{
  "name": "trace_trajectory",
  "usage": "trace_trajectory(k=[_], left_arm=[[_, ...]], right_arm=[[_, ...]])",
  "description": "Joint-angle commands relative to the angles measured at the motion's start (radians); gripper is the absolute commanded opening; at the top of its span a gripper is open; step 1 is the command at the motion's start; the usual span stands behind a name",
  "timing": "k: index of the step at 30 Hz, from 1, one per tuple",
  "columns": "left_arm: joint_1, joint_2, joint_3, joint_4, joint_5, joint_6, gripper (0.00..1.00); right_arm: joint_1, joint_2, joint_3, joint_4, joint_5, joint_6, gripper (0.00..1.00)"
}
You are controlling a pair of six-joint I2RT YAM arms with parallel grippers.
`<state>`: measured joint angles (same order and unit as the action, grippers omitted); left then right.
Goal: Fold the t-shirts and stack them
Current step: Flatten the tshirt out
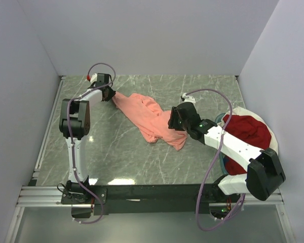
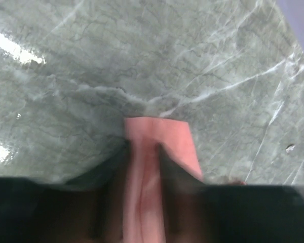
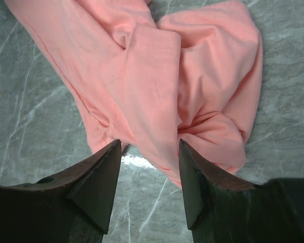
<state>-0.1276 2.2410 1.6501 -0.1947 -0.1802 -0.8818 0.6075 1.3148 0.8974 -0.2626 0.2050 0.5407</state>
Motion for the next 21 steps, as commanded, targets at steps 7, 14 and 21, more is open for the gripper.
trace_trajectory(k=[7, 14, 21], left_arm=[[-0.003, -0.029, 0.001, -0.012, 0.024, 0.027, 0.01], [-0.003, -0.154, -0.072, -0.008, 0.009, 0.053, 0.0], [0.008, -0.294, -0.134, -0.037, -0.016, 0.081, 0.0]], right_arm=[[-0.008, 0.083, 0.054, 0.028, -0.029, -0.021, 0.56], [-0.008, 0.21, 0.118, 0.029, -0.026, -0.024, 0.55], [-0.012, 0.201, 0.156, -0.021, 0.04, -0.007, 0.04]])
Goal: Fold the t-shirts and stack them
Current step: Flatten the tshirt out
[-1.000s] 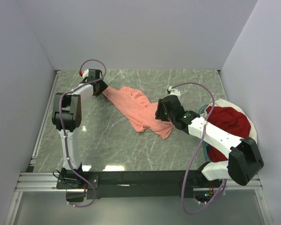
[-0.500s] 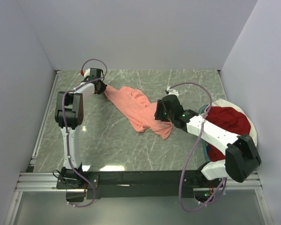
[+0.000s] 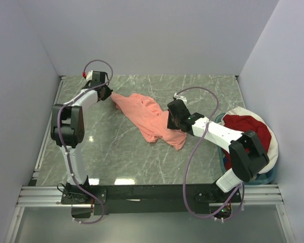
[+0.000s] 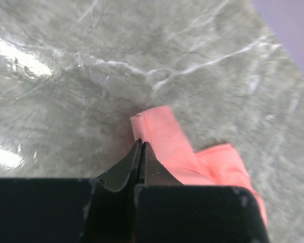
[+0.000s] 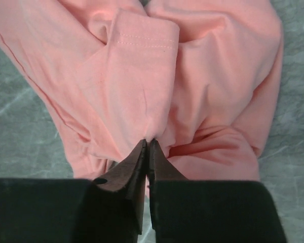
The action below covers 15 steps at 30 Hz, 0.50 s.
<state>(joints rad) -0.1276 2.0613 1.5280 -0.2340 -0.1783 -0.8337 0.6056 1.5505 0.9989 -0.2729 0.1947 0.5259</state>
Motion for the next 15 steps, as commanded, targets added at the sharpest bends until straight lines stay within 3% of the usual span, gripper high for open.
trace_trajectory(k=[1, 15], left_arm=[[0.011, -0.131, -0.017, -0.002, -0.02, 0.034, 0.0], [0.092, -0.513, -0.023, -0.096, -0.021, 0.08, 0.01]], right_arm=[[-0.012, -0.047, 0.066, -0.018, 0.055, 0.008, 0.0], [-0.177, -0.346, 0.227, -0.141, 0.063, -0.02, 0.0]])
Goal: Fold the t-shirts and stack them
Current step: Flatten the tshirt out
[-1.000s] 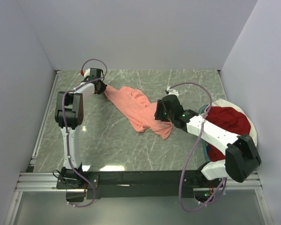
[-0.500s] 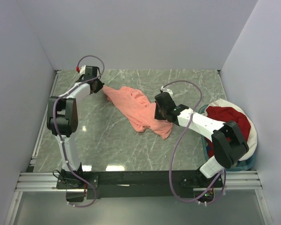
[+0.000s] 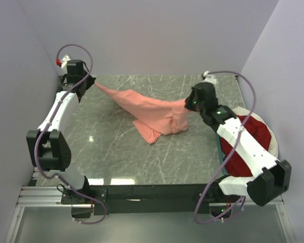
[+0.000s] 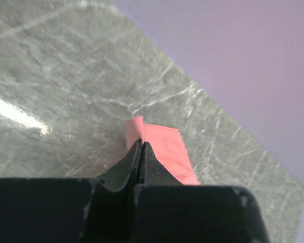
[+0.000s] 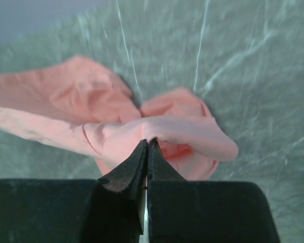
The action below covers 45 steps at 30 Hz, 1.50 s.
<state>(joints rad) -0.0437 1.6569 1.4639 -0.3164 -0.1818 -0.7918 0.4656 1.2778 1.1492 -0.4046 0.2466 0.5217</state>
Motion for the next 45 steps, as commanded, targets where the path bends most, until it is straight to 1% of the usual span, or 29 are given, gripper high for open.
trace_trajectory(k=[1, 7, 11, 16, 21, 25, 27, 28, 30, 31, 33, 34, 35, 36, 37, 38, 39, 40, 41, 42, 43, 44, 45], left_arm=[[0.008, -0.13, 0.047, -0.018, -0.018, 0.042, 0.0], [0.008, -0.305, 0.147, -0.067, -0.001, 0.055, 0.0], [0.008, -0.445, 0.205, -0.079, 0.007, 0.066, 0.0], [0.008, -0.592, 0.24, -0.075, 0.007, 0.075, 0.0], [0.008, -0.666, 0.299, -0.093, 0.001, 0.08, 0.01], [0.008, -0.695, 0.288, -0.079, -0.024, 0.086, 0.01], [0.008, -0.68, 0.28, -0.087, -0.031, 0.089, 0.01], [0.008, -0.659, 0.262, -0.087, -0.027, 0.089, 0.0], [0.008, -0.635, 0.23, -0.067, -0.019, 0.083, 0.01], [0.008, -0.609, 0.211, -0.043, -0.015, 0.08, 0.0], [0.008, -0.573, 0.164, -0.021, -0.011, 0.075, 0.0], [0.008, -0.533, 0.15, -0.009, -0.015, 0.075, 0.0], [0.01, -0.51, 0.123, 0.019, -0.024, 0.077, 0.0], [0.01, -0.485, 0.109, 0.039, -0.027, 0.081, 0.0], [0.011, -0.43, 0.081, 0.057, -0.033, 0.083, 0.0], [0.021, -0.399, 0.072, 0.081, -0.035, 0.083, 0.0], [0.028, -0.364, 0.066, 0.092, -0.027, 0.078, 0.0], [0.036, -0.291, 0.059, 0.103, -0.021, 0.077, 0.0], [0.041, -0.251, 0.059, 0.118, -0.015, 0.075, 0.0], [0.068, -0.209, 0.062, 0.146, -0.012, 0.071, 0.0], [0.082, -0.124, 0.087, 0.155, 0.016, 0.069, 0.01], [0.097, -0.076, 0.113, 0.154, 0.042, 0.063, 0.05], [0.128, -0.033, 0.143, 0.126, 0.06, 0.059, 0.15]], right_arm=[[-0.057, -0.087, 0.107, -0.011, 0.01, -0.015, 0.0], [-0.082, -0.188, 0.237, -0.007, 0.005, -0.035, 0.0], [-0.085, -0.305, 0.271, 0.032, 0.005, -0.055, 0.0], [-0.085, -0.434, 0.29, 0.073, -0.003, -0.072, 0.0], [-0.085, -0.531, 0.316, 0.108, -0.064, -0.077, 0.0], [-0.087, -0.529, 0.31, 0.165, -0.127, -0.081, 0.0], [-0.085, -0.482, 0.311, 0.185, -0.162, -0.084, 0.0], [-0.085, -0.447, 0.304, 0.22, -0.206, -0.086, 0.0], [-0.088, -0.405, 0.276, 0.262, -0.242, -0.088, 0.0], [-0.091, -0.376, 0.273, 0.279, -0.283, -0.086, 0.0], [-0.129, -0.27, 0.277, 0.32, -0.338, -0.08, 0.0], [-0.149, -0.229, 0.279, 0.338, -0.381, -0.071, 0.0], [-0.197, -0.139, 0.28, 0.396, -0.497, -0.04, 0.0], [-0.218, -0.089, 0.29, 0.403, -0.544, -0.022, 0.0], [-0.235, 0.019, 0.305, 0.444, -0.587, 0.015, 0.0], [-0.254, 0.079, 0.323, 0.478, -0.675, 0.032, 0.02], [-0.277, 0.144, 0.381, 0.484, -0.703, 0.049, 0.06], [-0.286, 0.27, 0.423, 0.478, -0.727, 0.075, 0.11], [-0.294, 0.338, 0.47, 0.457, -0.742, 0.086, 0.26], [-0.301, 0.404, 0.58, 0.44, -0.776, 0.096, 0.35], [-0.317, 0.536, 0.648, 0.417, -0.791, 0.121, 0.42], [-0.321, 0.604, 0.726, 0.335, -0.802, 0.127, 0.53], [-0.327, 0.667, 0.9, 0.279, -0.817, 0.126, 0.55]])
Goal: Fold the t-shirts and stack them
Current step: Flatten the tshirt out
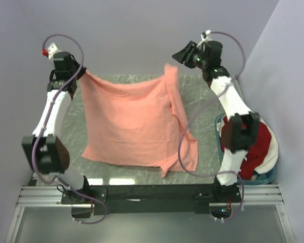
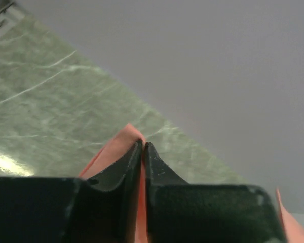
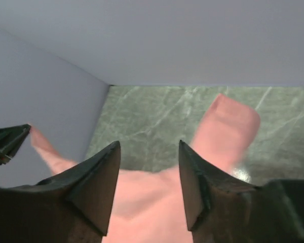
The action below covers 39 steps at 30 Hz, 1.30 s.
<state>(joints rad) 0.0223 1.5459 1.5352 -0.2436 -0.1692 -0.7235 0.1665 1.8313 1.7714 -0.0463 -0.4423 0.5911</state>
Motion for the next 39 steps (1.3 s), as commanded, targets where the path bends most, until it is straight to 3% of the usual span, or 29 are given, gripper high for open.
trace_trajectory(k=[1, 2, 3, 5, 7, 11, 14, 18, 23, 29, 35, 39], left_arm=[[0.076, 0.159, 0.133, 0.037, 0.091, -0.016, 0.23], [0.086, 0.189, 0.16, 0.021, 0.112, -0.022, 0.33], [0.103, 0.209, 0.175, 0.007, 0.126, -0.027, 0.49], [0.108, 0.208, 0.145, 0.01, 0.149, -0.039, 0.61], [0.108, 0.145, 0.044, 0.042, 0.149, -0.06, 0.69], [0.107, 0.013, -0.142, 0.011, 0.114, -0.166, 0.7], [0.104, -0.137, -0.349, -0.003, 0.09, -0.255, 0.68], [0.091, -0.405, -0.614, -0.036, -0.018, -0.335, 0.66], [0.085, -0.607, -0.894, -0.002, -0.015, -0.369, 0.63], [0.035, -0.543, -0.974, 0.082, 0.044, -0.369, 0.55], [-0.005, -0.319, -0.862, 0.124, 0.034, -0.353, 0.51], [-0.005, -0.14, -0.71, 0.099, 0.031, -0.34, 0.49]], right_arm=[[-0.031, 0.219, 0.362, -0.134, -0.127, 0.044, 0.58], [-0.03, 0.259, 0.435, -0.238, -0.121, 0.036, 0.61], [-0.028, 0.284, 0.527, -0.28, -0.099, 0.032, 0.62], [-0.025, 0.277, 0.502, -0.303, -0.081, 0.023, 0.63], [-0.022, 0.187, 0.335, -0.282, -0.027, 0.013, 0.63], [-0.004, -0.01, 0.001, -0.248, 0.089, -0.014, 0.63], [0.033, -0.183, -0.351, -0.21, 0.175, -0.017, 0.61], [0.106, -0.377, -0.638, -0.182, 0.307, -0.016, 0.59], [0.177, -0.543, -0.901, -0.122, 0.396, 0.0, 0.58], [0.263, -0.452, -0.838, -0.133, 0.505, -0.049, 0.58], [0.278, -0.201, -0.595, -0.194, 0.606, -0.099, 0.56], [0.291, -0.061, -0.474, -0.248, 0.643, -0.126, 0.54]])
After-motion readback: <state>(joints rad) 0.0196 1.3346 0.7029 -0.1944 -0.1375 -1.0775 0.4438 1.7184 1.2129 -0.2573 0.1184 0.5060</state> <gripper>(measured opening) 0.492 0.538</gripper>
